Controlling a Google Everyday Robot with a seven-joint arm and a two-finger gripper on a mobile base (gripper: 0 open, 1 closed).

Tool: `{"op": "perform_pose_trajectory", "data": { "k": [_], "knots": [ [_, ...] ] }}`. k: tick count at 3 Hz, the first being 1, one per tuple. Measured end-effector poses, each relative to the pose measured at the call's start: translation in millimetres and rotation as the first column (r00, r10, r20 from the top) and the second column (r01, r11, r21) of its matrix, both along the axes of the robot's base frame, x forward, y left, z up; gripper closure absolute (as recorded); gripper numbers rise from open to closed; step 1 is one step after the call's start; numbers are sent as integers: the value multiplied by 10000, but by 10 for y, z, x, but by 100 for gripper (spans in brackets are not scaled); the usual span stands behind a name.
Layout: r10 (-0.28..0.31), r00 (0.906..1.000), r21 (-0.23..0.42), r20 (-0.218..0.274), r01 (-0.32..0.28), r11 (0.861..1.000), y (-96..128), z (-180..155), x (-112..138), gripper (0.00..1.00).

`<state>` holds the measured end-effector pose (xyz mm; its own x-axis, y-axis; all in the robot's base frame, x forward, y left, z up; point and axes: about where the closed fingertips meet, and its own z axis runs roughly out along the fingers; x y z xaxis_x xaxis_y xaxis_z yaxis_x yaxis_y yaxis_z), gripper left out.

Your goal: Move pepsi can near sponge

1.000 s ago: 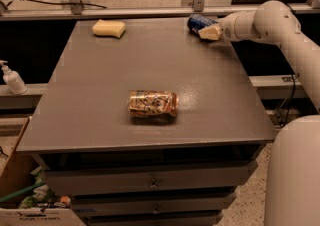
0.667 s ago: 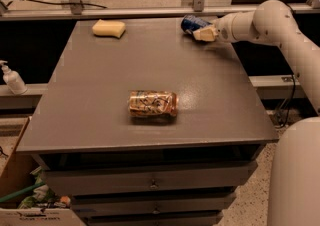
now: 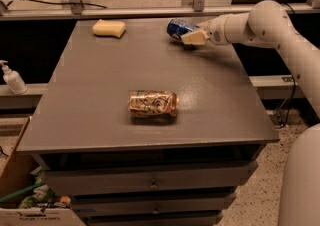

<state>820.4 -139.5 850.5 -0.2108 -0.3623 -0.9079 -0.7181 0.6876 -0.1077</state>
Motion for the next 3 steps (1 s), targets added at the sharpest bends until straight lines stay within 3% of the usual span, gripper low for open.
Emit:
{"op": "perform_pose_trajectory", "data": {
  "k": [1,3],
  "knots": [
    [81,9995,302,-313,-71,9995,157,90,63,100],
    [898,9940,904,-622,-840,9924,691,384,105,100]
  ]
}}
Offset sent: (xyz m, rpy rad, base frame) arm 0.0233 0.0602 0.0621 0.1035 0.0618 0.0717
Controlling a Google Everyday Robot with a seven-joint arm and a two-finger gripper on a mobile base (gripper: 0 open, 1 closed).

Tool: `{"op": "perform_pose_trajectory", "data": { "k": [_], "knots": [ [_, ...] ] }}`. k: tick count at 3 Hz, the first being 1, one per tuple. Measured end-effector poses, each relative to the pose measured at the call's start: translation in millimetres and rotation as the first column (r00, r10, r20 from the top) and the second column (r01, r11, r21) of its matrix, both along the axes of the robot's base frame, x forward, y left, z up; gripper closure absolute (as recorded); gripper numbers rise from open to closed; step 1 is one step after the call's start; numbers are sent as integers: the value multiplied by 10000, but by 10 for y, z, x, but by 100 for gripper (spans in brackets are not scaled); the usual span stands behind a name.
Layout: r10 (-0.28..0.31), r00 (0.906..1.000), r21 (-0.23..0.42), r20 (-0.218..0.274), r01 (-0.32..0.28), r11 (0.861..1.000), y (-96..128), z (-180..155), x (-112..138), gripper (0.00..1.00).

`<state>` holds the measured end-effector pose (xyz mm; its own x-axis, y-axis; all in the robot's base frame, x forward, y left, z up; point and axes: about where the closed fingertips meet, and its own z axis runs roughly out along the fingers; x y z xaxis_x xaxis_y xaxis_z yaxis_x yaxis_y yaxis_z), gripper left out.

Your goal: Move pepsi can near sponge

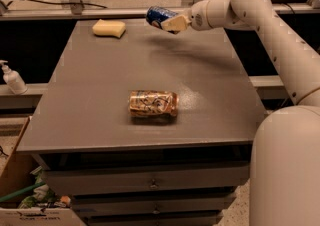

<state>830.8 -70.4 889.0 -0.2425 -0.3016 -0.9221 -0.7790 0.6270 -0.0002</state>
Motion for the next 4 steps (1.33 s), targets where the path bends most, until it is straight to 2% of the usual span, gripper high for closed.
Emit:
{"op": "perform_pose_trajectory", "data": {
  "k": [2,4],
  "knots": [
    [1123,9927,70,-444,-1121,9937,556,-100,-254,100],
    [2060,9755,-112,-775,-2075,9782,1092,-408,-408,100]
  ]
}}
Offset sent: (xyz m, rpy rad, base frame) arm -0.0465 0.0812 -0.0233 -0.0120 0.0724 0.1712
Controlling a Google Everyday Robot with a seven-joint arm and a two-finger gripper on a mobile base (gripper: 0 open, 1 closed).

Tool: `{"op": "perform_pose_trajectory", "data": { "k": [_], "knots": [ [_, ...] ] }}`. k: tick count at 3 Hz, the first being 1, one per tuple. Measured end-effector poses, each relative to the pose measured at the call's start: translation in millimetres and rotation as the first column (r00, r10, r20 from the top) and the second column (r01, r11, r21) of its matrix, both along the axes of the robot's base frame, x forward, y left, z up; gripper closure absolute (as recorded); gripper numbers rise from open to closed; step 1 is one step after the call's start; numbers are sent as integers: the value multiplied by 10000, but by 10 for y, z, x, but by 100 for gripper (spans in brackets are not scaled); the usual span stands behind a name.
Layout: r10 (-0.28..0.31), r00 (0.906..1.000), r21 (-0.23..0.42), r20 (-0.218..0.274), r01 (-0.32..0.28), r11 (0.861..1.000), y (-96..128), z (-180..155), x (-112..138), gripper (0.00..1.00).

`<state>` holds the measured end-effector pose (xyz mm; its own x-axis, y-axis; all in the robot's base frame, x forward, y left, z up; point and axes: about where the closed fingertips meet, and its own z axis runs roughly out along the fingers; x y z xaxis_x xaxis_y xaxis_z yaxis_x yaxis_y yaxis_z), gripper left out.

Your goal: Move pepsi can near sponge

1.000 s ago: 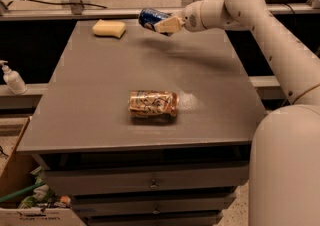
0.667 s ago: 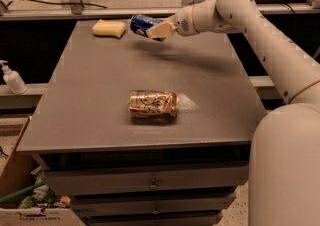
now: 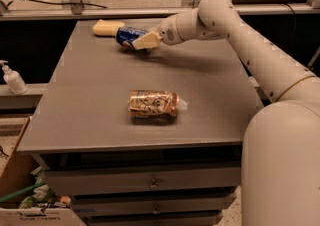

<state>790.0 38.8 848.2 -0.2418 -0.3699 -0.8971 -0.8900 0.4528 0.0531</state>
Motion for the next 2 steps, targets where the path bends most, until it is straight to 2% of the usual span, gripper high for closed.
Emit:
{"op": "perform_pose_trajectory", "data": {
  "k": [1,2],
  "knots": [
    [224,9997,-241,22,-223,9995,200,-183,95,100],
    [232,9997,-266,25,-231,9994,216,-161,108,100]
  ]
}}
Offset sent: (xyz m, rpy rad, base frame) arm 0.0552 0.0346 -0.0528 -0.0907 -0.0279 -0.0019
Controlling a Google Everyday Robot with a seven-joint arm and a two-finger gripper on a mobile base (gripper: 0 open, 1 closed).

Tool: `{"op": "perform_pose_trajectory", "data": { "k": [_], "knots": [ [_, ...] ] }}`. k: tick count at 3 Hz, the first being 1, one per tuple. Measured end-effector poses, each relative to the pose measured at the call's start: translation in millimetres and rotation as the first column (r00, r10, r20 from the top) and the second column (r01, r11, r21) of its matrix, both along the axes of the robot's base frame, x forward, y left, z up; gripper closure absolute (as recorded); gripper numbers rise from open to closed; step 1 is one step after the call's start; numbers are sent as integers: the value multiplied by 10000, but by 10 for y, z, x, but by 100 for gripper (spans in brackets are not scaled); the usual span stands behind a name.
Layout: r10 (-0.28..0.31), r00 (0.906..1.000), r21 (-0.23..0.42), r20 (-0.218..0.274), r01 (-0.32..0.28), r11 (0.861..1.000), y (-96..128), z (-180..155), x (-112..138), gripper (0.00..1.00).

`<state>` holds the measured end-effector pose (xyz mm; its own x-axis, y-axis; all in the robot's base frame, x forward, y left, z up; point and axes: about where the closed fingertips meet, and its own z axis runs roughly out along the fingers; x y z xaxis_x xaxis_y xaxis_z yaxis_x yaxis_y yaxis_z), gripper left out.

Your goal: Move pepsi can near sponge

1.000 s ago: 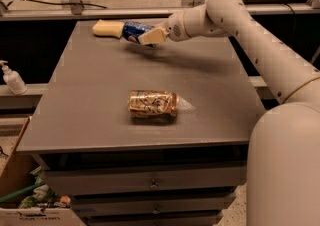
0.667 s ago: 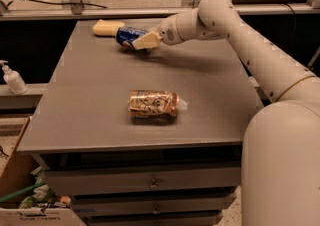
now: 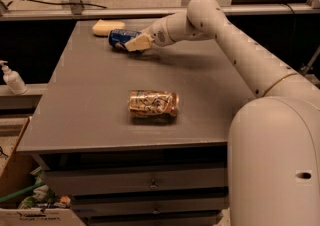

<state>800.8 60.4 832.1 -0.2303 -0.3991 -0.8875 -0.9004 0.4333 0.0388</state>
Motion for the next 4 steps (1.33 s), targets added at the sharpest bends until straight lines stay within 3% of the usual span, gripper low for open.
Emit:
{"op": "perform_pose_trajectory", "data": {
  "k": [1,2,4],
  "knots": [
    [-1,10000,-2,2,1,10000,0,23,1,100],
    [-1,10000,-3,2,1,10000,0,23,1,83],
    [-68,10000,-131,69,69,9999,0,16,86,37]
  ]
}}
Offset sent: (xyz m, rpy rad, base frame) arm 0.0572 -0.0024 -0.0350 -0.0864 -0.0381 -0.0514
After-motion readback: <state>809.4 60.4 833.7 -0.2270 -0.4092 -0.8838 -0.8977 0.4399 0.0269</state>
